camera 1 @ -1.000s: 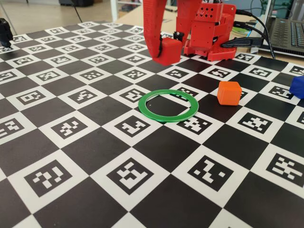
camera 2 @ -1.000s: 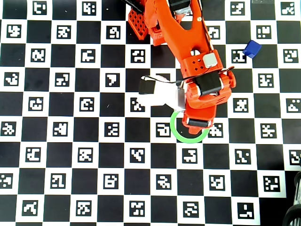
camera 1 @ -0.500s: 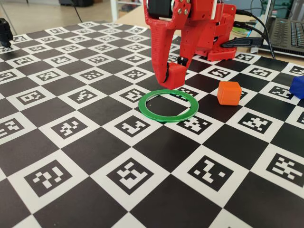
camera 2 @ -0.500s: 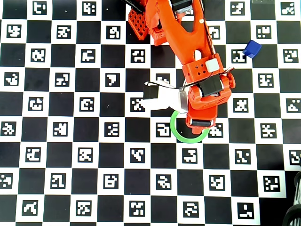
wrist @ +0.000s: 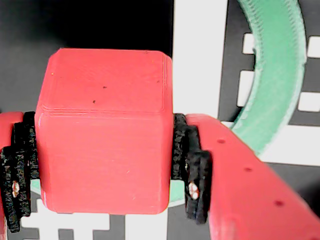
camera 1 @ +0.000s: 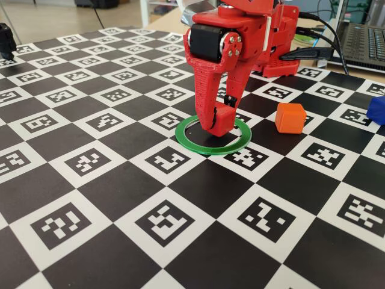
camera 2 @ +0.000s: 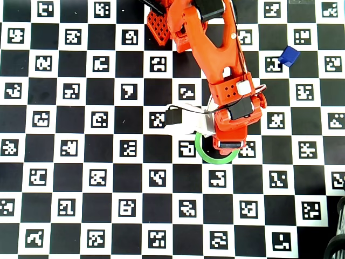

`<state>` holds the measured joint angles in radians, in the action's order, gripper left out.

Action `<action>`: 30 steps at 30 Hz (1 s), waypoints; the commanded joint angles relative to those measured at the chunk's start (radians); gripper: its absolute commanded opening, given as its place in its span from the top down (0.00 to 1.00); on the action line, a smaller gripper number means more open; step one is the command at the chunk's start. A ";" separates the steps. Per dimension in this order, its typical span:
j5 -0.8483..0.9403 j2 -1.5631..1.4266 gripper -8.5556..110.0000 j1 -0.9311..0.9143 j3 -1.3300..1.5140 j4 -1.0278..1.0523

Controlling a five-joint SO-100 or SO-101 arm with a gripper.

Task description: Grab the red cube then put it in the green circle then put the blue cube on top and finally the orange cube on top

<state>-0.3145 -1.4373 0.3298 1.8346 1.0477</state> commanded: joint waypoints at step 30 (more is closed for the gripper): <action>0.017 -0.015 0.73 -0.037 0.025 -0.029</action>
<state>-0.2899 -1.4220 0.3007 1.8623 1.0201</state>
